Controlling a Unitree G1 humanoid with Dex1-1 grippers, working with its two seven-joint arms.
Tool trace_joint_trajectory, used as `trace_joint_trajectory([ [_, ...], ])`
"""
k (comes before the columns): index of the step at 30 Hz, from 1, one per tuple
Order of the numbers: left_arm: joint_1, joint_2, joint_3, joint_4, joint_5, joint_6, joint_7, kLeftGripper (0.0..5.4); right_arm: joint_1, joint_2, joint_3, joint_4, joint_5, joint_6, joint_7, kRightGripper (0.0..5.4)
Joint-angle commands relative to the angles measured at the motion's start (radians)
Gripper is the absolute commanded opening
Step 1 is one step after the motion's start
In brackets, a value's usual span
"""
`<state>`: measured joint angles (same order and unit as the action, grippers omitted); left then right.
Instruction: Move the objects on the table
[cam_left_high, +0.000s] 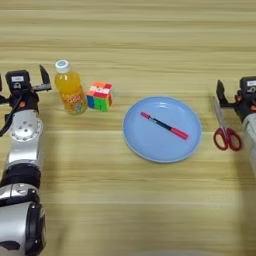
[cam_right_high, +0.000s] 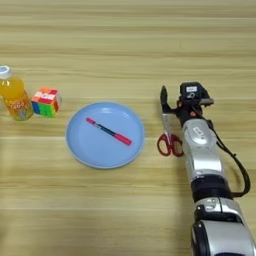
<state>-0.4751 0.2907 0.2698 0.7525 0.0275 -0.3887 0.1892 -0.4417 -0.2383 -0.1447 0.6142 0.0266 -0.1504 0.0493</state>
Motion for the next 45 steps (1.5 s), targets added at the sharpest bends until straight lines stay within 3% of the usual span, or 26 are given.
trace_joint_trajectory([
  [1, 0.006, 0.000, -0.001, -0.008, -0.013, 0.003, -0.003, 5.40, -0.033, -0.018, -0.012, 0.046, -0.011, -0.011, -0.027, 5.38],
  [10, 0.008, -0.001, 0.008, -0.015, -0.020, -0.007, 0.005, 5.40, -0.040, -0.008, -0.015, 0.063, 0.006, -0.025, -0.003, 5.38],
  [17, 0.015, -0.016, 0.071, -0.099, -0.098, -0.128, 0.017, 5.40, -0.039, 0.000, -0.009, 0.066, 0.002, -0.026, 0.012, 5.38],
  [25, 0.028, -0.015, 0.101, -0.145, -0.117, -0.196, 0.040, 5.40, -0.038, 0.003, 0.000, 0.066, -0.002, -0.024, 0.014, 5.38],
  [28, 0.029, -0.034, 0.076, -0.177, -0.146, -0.218, -0.023, 5.40, -0.038, 0.004, 0.004, 0.067, -0.003, -0.024, 0.015, 5.38],
  [34, 0.035, -0.055, -0.011, -0.178, -0.138, -0.200, -0.152, 5.40, -0.037, 0.005, 0.008, 0.068, -0.003, -0.023, 0.015, 5.38],
  [45, 0.049, -0.060, -0.091, -0.185, -0.102, -0.183, -0.239, 5.40, -0.035, 0.007, 0.010, 0.066, -0.001, -0.021, 0.020, 5.38],
])
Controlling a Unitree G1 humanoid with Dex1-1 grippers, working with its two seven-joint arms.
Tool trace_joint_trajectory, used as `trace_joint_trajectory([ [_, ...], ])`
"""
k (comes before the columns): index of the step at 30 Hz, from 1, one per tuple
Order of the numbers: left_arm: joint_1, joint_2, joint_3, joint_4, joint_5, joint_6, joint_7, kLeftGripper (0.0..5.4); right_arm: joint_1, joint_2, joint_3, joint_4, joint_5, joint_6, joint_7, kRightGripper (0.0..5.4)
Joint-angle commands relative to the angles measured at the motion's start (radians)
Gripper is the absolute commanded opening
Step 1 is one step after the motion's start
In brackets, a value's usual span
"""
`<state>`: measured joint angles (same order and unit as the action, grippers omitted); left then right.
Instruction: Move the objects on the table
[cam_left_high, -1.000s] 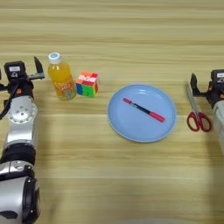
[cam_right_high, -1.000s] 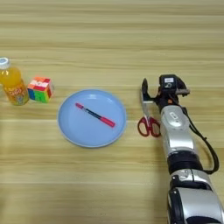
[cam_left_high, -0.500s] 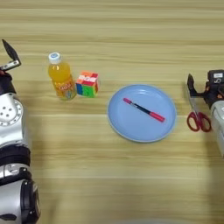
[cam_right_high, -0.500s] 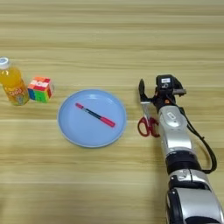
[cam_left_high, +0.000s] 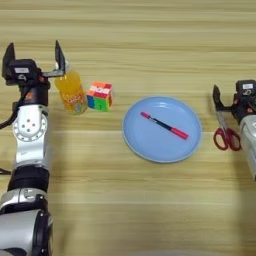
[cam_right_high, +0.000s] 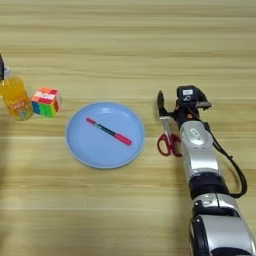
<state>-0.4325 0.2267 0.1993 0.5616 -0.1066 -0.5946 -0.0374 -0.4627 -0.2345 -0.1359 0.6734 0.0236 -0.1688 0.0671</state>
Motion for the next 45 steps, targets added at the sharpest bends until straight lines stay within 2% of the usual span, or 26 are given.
trace_joint_trajectory([
  [1, 0.007, 0.004, -0.026, 0.009, 0.037, 0.025, -0.016, 5.40, -0.015, 0.003, 0.002, 0.007, 0.002, -0.002, 0.002, 5.38],
  [7, 0.013, -0.003, -0.058, 0.026, 0.066, 0.060, -0.034, 5.40, -0.016, 0.005, 0.002, 0.008, 0.001, -0.001, 0.003, 5.38],
  [15, 0.010, 0.002, -0.074, 0.057, 0.091, 0.111, -0.032, 5.40, -0.018, 0.007, 0.003, 0.010, 0.001, 0.000, 0.002, 5.38],
  [24, 0.007, -0.008, -0.070, 0.083, 0.059, 0.198, -0.062, 5.40, -0.020, 0.008, 0.003, 0.014, 0.001, -0.001, 0.003, 5.38],
  [31, 0.005, -0.007, -0.078, 0.104, 0.074, 0.229, -0.067, 5.40, -0.019, 0.009, 0.004, 0.014, 0.001, -0.002, 0.005, 5.38],
  [38, -0.004, -0.015, -0.068, 0.133, 0.047, 0.265, -0.089, 5.40, -0.019, 0.010, 0.005, 0.015, 0.002, -0.002, 0.006, 5.38],
  [45, -0.004, -0.013, -0.068, 0.137, 0.055, 0.257, -0.098, 4.66, -0.020, 0.010, 0.006, 0.016, 0.002, -0.002, 0.006, 5.40],
])
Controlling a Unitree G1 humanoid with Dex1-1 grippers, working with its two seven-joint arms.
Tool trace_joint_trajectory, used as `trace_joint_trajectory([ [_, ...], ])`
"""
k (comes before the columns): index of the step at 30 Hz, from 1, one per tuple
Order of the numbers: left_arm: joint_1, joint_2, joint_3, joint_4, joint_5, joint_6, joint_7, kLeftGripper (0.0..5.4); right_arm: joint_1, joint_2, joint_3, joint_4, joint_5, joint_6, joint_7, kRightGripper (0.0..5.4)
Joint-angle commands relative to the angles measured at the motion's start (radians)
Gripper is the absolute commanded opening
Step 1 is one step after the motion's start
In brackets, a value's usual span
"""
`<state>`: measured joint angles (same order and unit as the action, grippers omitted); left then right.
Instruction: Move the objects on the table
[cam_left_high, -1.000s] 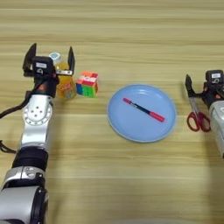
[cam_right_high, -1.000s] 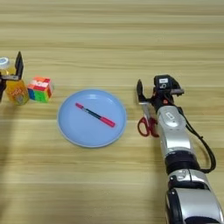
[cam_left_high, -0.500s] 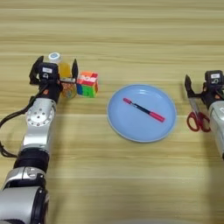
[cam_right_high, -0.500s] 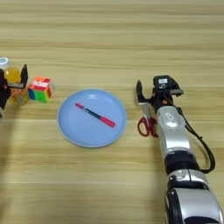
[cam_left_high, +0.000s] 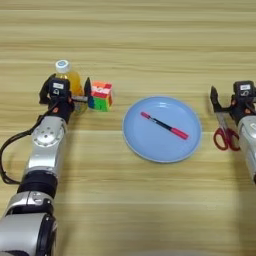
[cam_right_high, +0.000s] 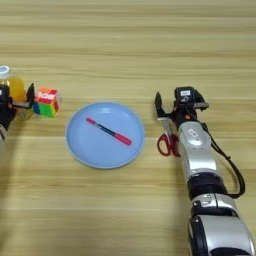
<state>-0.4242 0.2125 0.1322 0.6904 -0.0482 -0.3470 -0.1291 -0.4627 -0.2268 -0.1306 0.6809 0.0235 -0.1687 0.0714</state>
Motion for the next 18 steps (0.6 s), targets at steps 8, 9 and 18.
trace_joint_trajectory([
  [8, -0.011, 0.002, 0.001, 0.007, -0.001, 0.005, -0.006, 4.05, -0.020, 0.003, 0.002, 0.011, 0.001, -0.002, 0.002, 5.40],
  [9, -0.010, 0.002, 0.001, 0.006, 0.000, 0.004, -0.005, 3.98, -0.020, 0.003, 0.003, 0.012, 0.001, -0.002, 0.002, 5.40],
  [18, -0.006, -0.002, 0.014, -0.032, -0.017, -0.053, -0.022, 3.47, -0.020, 0.004, 0.005, 0.011, 0.001, -0.002, 0.000, 5.40],
])
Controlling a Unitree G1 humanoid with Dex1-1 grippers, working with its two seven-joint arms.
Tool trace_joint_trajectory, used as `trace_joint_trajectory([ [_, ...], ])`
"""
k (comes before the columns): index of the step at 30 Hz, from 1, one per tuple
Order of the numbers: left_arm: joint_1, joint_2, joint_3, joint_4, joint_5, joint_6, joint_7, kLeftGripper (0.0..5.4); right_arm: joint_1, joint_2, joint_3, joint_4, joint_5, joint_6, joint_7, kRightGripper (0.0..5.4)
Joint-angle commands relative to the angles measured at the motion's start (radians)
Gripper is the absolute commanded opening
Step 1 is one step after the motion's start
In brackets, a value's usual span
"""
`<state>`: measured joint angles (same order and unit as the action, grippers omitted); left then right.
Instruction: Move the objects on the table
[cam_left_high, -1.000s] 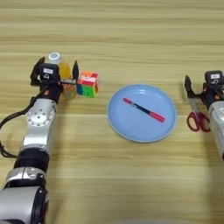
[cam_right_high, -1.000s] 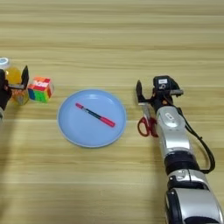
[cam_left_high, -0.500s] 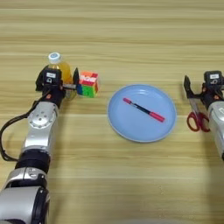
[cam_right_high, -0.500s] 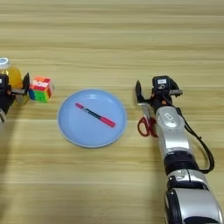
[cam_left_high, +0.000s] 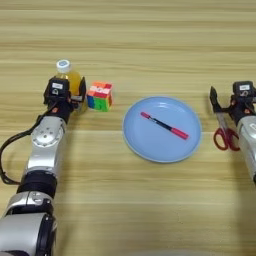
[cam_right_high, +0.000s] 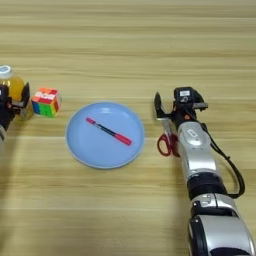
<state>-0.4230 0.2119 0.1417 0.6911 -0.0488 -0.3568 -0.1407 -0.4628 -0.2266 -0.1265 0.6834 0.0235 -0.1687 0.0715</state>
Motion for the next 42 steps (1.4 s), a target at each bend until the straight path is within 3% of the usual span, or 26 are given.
trace_joint_trajectory([
  [1, -0.005, -0.004, 0.007, -0.043, -0.023, -0.055, -0.017, 3.47, -0.019, 0.004, 0.001, 0.008, 0.001, -0.002, 0.000, 5.40],
  [6, 0.004, -0.009, 0.027, -0.099, -0.056, -0.102, -0.028, 3.45, -0.018, 0.008, 0.003, 0.005, -0.001, 0.000, -0.005, 5.40],
  [11, 0.047, -0.029, 0.014, -0.291, -0.091, -0.042, -0.038, 3.45, -0.021, 0.015, 0.008, 0.002, -0.007, 0.003, -0.016, 5.40],
  [15, 0.133, -0.068, -0.086, -0.541, -0.125, 0.073, -0.105, 3.45, -0.021, 0.020, 0.012, 0.000, -0.010, 0.004, -0.022, 5.40],
  [19, 0.196, -0.092, -0.187, -0.655, -0.140, 0.155, -0.181, 3.44, -0.019, 0.023, 0.015, -0.004, -0.011, 0.005, -0.026, 5.40],
  [26, 0.249, -0.102, -0.310, -0.682, -0.121, 0.205, -0.298, 3.43, -0.019, 0.023, 0.015, -0.003, -0.011, 0.004, -0.025, 5.40],
  [30, 0.277, -0.081, -0.394, -0.671, -0.098, 0.224, -0.381, 3.43, -0.019, 0.024, 0.016, -0.005, -0.012, 0.006, -0.025, 5.40],
  [42, 0.283, -0.107, -0.443, -0.602, -0.081, 0.221, -0.396, 3.43, -0.022, 0.029, 0.018, -0.003, -0.013, 0.006, -0.028, 5.40],
])
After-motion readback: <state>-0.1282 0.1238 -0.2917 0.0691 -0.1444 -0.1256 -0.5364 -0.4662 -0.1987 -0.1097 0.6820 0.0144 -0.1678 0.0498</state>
